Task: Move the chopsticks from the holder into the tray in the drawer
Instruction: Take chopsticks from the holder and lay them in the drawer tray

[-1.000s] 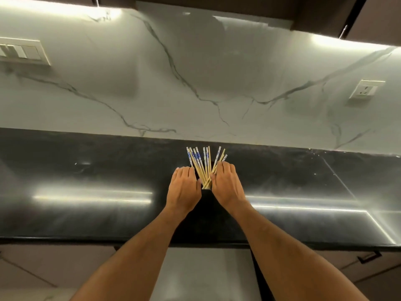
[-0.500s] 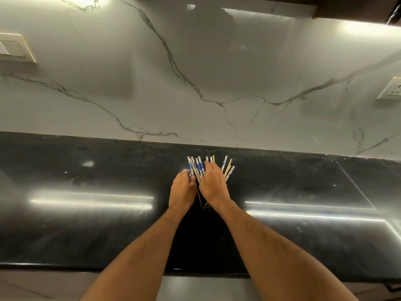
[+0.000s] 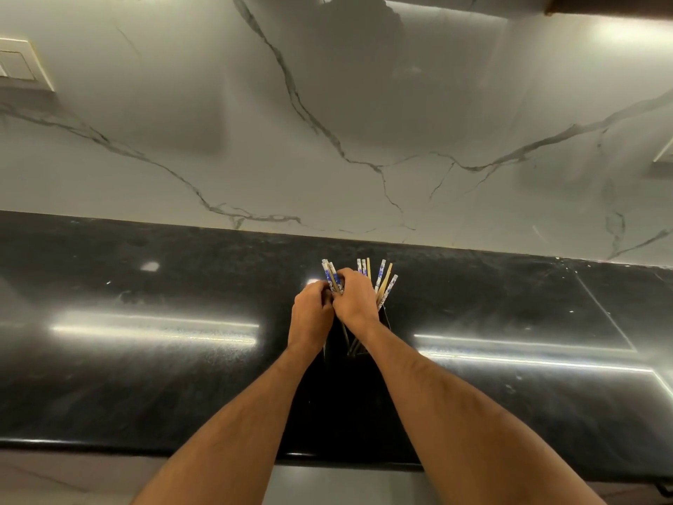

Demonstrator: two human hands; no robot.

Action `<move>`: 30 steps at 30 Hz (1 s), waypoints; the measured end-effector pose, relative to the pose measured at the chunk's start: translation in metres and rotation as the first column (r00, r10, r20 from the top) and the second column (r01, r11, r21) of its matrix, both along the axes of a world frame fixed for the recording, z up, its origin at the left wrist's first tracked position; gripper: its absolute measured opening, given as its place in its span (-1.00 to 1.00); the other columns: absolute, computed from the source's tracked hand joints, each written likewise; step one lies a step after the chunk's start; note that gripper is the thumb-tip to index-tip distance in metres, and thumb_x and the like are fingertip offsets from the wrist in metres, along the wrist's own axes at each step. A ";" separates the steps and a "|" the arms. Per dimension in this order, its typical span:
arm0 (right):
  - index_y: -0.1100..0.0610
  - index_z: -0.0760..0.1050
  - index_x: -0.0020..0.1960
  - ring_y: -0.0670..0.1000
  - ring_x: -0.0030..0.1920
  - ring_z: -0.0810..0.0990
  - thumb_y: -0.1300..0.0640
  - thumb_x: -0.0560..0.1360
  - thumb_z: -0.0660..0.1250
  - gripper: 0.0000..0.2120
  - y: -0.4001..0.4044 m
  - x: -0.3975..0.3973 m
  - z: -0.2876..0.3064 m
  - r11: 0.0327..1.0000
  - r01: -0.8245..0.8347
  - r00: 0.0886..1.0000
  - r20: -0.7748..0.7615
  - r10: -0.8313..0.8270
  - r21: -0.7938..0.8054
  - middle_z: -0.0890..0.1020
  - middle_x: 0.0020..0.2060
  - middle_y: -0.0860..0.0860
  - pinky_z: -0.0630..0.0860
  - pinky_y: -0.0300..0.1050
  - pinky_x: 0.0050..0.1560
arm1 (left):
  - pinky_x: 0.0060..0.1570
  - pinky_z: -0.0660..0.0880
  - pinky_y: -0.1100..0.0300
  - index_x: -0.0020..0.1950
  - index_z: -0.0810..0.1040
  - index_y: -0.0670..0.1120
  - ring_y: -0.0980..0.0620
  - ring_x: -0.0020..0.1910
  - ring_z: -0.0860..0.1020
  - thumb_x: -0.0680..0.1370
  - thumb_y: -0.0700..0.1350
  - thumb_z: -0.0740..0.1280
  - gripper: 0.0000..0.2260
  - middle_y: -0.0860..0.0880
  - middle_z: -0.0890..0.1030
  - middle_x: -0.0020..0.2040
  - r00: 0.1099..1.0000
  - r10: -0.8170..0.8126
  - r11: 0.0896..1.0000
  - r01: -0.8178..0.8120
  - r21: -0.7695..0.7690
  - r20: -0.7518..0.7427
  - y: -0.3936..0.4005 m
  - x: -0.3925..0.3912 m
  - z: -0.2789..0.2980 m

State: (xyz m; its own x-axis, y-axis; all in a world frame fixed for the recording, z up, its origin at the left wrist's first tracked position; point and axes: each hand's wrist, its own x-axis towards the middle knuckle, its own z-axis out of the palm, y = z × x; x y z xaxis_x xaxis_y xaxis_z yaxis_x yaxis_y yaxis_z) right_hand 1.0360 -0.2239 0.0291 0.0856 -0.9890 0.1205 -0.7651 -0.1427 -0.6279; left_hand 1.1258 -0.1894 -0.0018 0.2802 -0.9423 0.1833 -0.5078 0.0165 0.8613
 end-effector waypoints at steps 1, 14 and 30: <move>0.17 0.57 0.22 0.01 0.05 0.63 0.26 0.51 0.45 -0.71 0.000 0.000 0.000 1.000 0.007 1.000 0.010 -0.007 0.000 0.67 0.04 0.06 0.58 -0.13 0.06 | -0.15 0.56 0.28 0.01 0.65 -0.10 0.16 -0.18 0.60 0.60 -0.25 0.28 -0.84 0.03 0.66 -0.11 1.000 0.000 1.000 0.000 -0.012 0.022 0.001 -0.001 0.001; 0.10 0.48 -0.14 -0.04 -0.21 0.55 0.30 0.51 0.40 -0.85 0.002 -0.004 0.005 1.000 0.002 1.000 0.011 -0.003 0.013 0.60 -0.18 0.01 0.35 -0.27 -0.33 | -0.22 0.45 0.28 -0.18 0.63 -0.21 0.06 -0.22 0.51 0.58 -0.23 0.38 -0.86 -0.12 0.64 -0.14 0.956 0.152 0.985 -0.125 -0.119 0.250 0.011 -0.005 0.017; 0.22 0.60 0.17 0.06 0.04 0.69 0.23 0.51 0.47 -0.75 0.008 -0.011 0.016 0.993 0.095 0.987 0.140 -0.085 -0.069 0.71 0.04 0.11 0.64 -0.13 -0.05 | -0.10 0.58 0.22 0.02 0.67 -0.21 0.08 -0.11 0.56 0.58 -0.23 0.39 -0.91 -0.09 0.62 -0.01 0.980 0.131 0.961 -0.089 -0.261 0.149 0.014 -0.016 0.025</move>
State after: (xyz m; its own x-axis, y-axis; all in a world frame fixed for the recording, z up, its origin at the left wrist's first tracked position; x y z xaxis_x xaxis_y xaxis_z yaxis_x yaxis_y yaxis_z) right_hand 1.0250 -0.2162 0.0454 -0.0257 -0.9795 0.1996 -0.6851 -0.1281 -0.7171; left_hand 1.1095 -0.1749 0.0228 0.3257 -0.8244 0.4628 -0.6520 0.1586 0.7414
